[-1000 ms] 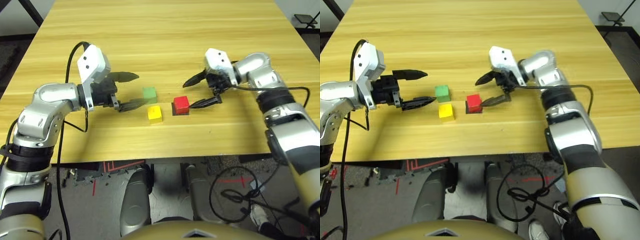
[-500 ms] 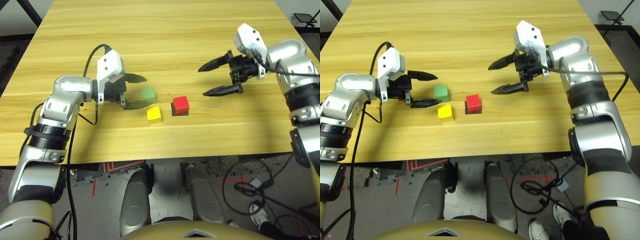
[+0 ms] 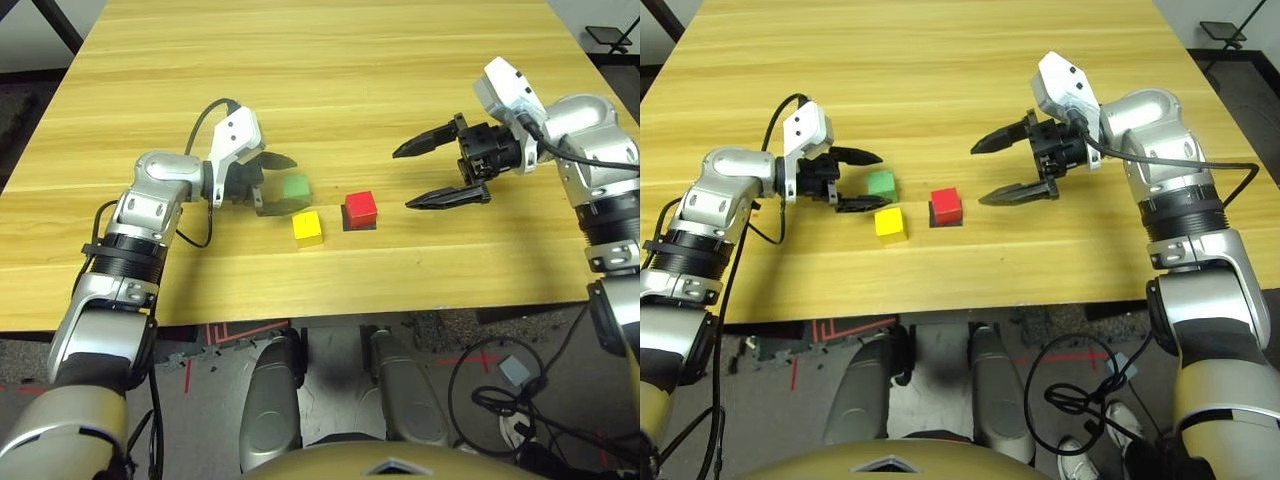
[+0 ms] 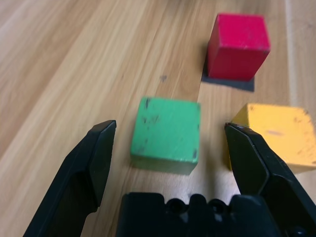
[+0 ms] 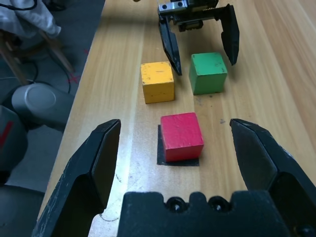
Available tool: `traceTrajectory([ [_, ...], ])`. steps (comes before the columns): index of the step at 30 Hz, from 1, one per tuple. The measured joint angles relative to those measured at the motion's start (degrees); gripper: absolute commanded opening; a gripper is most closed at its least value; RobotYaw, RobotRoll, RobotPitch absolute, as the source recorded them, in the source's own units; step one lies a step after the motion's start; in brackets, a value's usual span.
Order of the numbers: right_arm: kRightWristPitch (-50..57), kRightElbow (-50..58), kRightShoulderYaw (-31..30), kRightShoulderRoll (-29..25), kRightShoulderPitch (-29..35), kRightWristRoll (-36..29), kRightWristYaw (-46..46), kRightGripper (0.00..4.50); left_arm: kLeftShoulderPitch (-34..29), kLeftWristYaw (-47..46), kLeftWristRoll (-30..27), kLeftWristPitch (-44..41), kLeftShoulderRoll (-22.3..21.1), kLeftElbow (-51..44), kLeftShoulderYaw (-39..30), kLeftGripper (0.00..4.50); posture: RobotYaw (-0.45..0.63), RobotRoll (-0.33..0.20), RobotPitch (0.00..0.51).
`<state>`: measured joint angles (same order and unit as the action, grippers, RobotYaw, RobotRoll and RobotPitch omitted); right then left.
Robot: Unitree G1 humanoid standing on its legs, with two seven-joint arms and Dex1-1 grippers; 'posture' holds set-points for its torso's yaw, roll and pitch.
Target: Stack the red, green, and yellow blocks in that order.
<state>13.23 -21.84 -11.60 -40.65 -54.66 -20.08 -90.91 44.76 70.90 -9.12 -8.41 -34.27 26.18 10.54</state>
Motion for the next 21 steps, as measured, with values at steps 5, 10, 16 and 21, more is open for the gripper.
traceTrajectory([
  [5,1.1,1.24,0.66,0.88,0.26,0.0,0.68,4.46,0.02,-0.77,2.09,1.67,1.19,2.6,0.41,4.5,0.14,-0.039,0.235],
  [10,1.47,1.59,0.93,1.08,0.26,0.06,0.99,4.5,0.02,-1.62,2.06,2.2,3.16,3.11,0.22,3.58,0.14,-0.041,0.232],
  [16,1.48,1.61,0.94,1.24,0.28,0.28,1.23,4.5,1.18,-2.98,1.66,1.9,4.34,2.92,-1.22,2.1,0.16,-0.034,0.224],
  [21,1.08,1.38,0.95,1.37,0.79,0.48,1.43,4.5,4.26,-3.4,1.64,-1.07,3.39,0.09,-1.88,2.1,0.17,-0.021,0.218],
])
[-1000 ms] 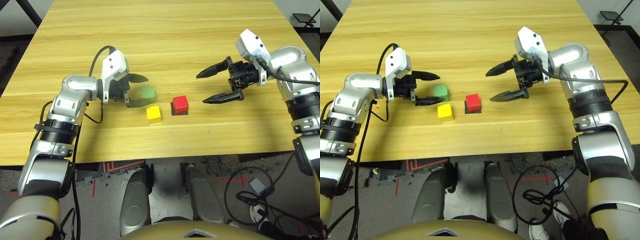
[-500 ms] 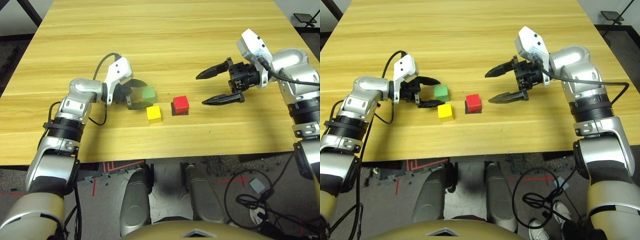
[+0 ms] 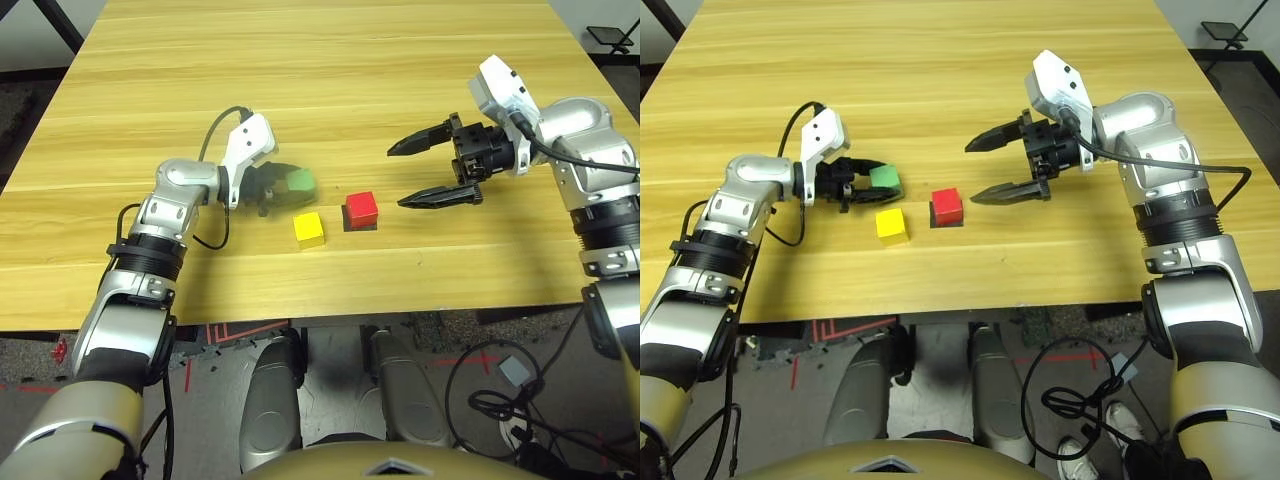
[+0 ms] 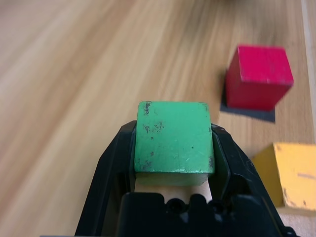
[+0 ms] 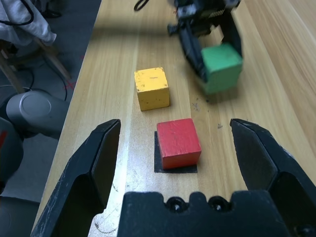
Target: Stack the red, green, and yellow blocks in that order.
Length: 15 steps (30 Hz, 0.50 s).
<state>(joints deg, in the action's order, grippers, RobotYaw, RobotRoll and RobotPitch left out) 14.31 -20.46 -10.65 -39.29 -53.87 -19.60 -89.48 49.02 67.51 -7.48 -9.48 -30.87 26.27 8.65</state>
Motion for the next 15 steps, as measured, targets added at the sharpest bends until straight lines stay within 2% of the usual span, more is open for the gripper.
traceTrajectory([
  [3,-0.77,-0.48,0.01,0.0,0.48,0.36,0.02,4.5,0.68,-0.3,-0.18,-5.09,-0.68,-5.83,-0.01,2.1,0.18,-0.011,0.219],
  [9,-3.33,-4.02,0.07,-0.16,1.73,1.93,0.03,4.5,0.66,-2.11,-3.53,-23.38,-0.85,-24.51,0.99,2.1,0.18,-0.001,0.222],
  [15,-4.9,-6.14,0.73,-0.17,1.86,2.9,0.03,4.5,0.93,-6.41,-5.39,-35.3,1.86,-29.94,2.62,2.1,0.17,0.009,0.227],
])
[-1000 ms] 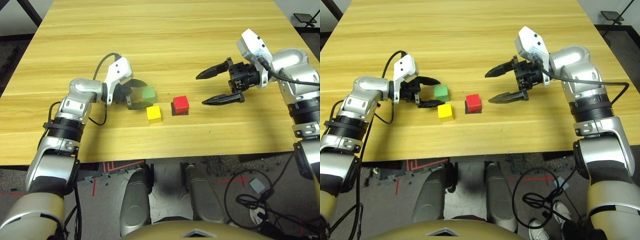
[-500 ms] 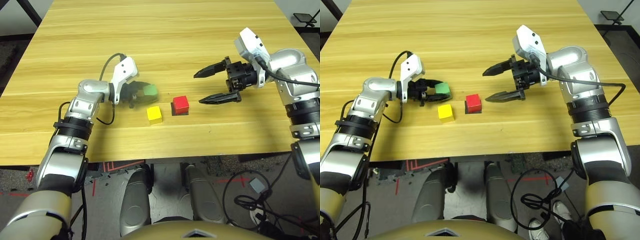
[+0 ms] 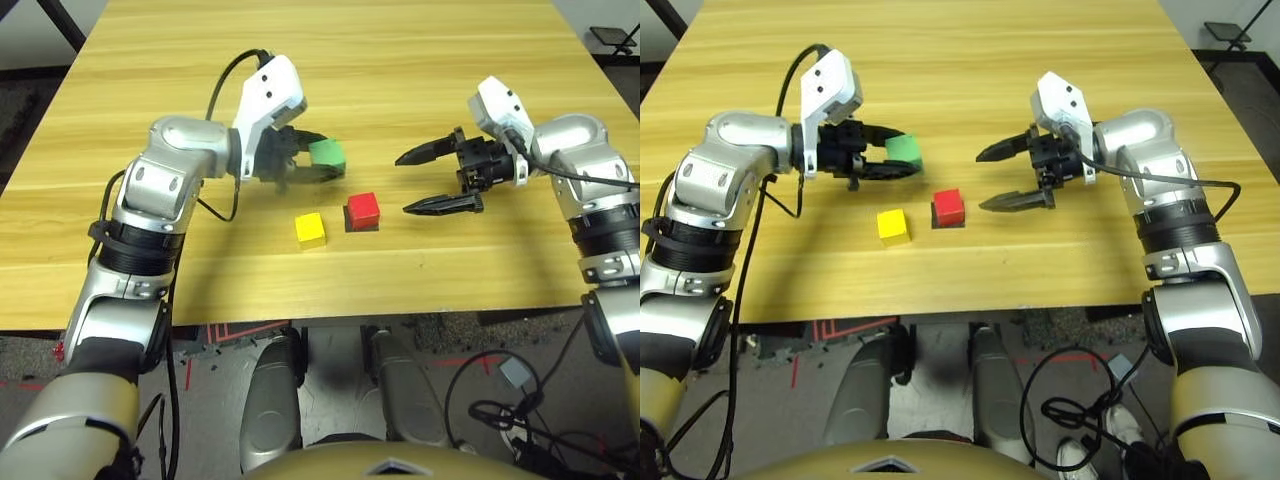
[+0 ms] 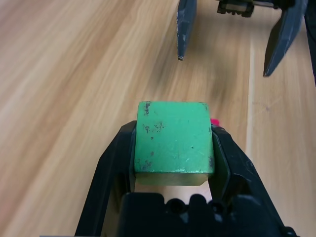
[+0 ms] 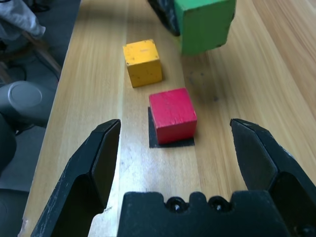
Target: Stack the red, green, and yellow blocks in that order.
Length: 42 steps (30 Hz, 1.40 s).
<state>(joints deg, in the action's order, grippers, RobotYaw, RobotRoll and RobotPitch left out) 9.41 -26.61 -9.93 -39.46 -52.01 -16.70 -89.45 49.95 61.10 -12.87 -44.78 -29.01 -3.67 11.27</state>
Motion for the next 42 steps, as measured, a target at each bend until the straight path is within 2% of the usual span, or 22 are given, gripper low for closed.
traceTrajectory([
  [12,1.11,2.13,1.33,-0.27,3.24,0.23,0.28,4.5,0.76,-4.58,-0.83,-1.74,5.55,-0.26,4.95,2.1,0.11,0.007,0.234],
  [23,3.6,6.33,3.37,-2.27,5.42,0.09,1.19,4.5,-2.26,-4.71,-0.85,1.38,5.4,0.38,6.37,2.1,0.07,-0.007,0.24],
  [42,5.04,7.96,4.43,-2.36,6.22,0.04,2.11,4.5,-2.36,-5.14,-0.47,5.48,6.42,3.32,6.93,2.1,0.06,-0.006,0.242],
])
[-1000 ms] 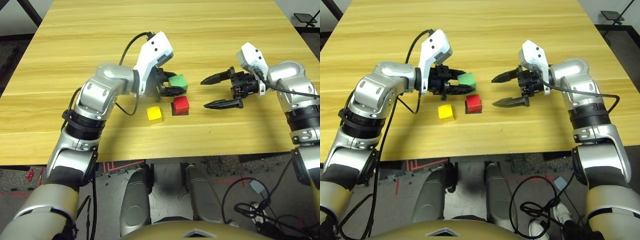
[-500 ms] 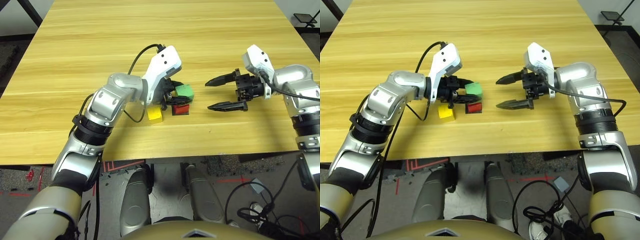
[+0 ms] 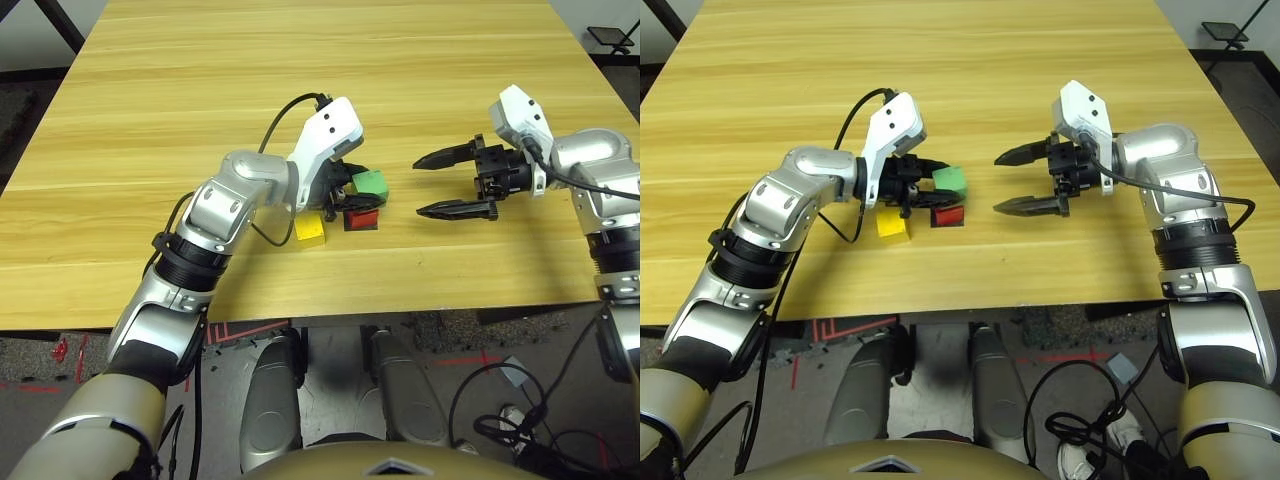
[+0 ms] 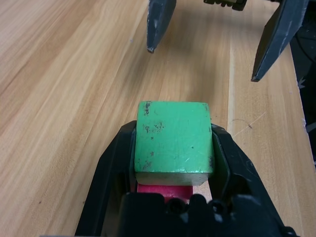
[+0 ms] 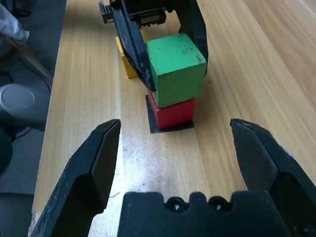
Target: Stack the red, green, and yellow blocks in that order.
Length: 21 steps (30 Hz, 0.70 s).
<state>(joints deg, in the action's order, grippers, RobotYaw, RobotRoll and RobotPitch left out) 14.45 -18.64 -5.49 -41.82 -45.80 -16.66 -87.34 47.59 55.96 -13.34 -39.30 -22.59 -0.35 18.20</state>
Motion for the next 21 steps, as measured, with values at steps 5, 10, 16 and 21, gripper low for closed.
traceTrajectory([
  [5,0.0,0.01,0.03,0.0,0.42,0.0,0.1,4.5,-0.45,0.45,0.12,0.88,-0.39,0.01,0.71,2.1,0.06,-0.006,0.242],
  [10,-0.01,0.01,0.03,0.0,0.42,0.01,0.12,4.5,-0.93,0.73,0.3,1.58,-1.21,0.05,0.91,2.1,0.06,-0.009,0.244],
  [16,0.01,0.01,0.03,0.0,0.42,0.01,0.17,4.5,-1.35,1.02,0.65,3.47,-1.22,1.13,0.89,2.1,0.06,-0.013,0.245],
  [21,0.12,0.01,0.03,0.0,0.42,0.01,0.21,4.5,-1.35,1.12,0.75,4.7,-1.18,1.88,0.88,2.1,0.06,-0.015,0.244],
])
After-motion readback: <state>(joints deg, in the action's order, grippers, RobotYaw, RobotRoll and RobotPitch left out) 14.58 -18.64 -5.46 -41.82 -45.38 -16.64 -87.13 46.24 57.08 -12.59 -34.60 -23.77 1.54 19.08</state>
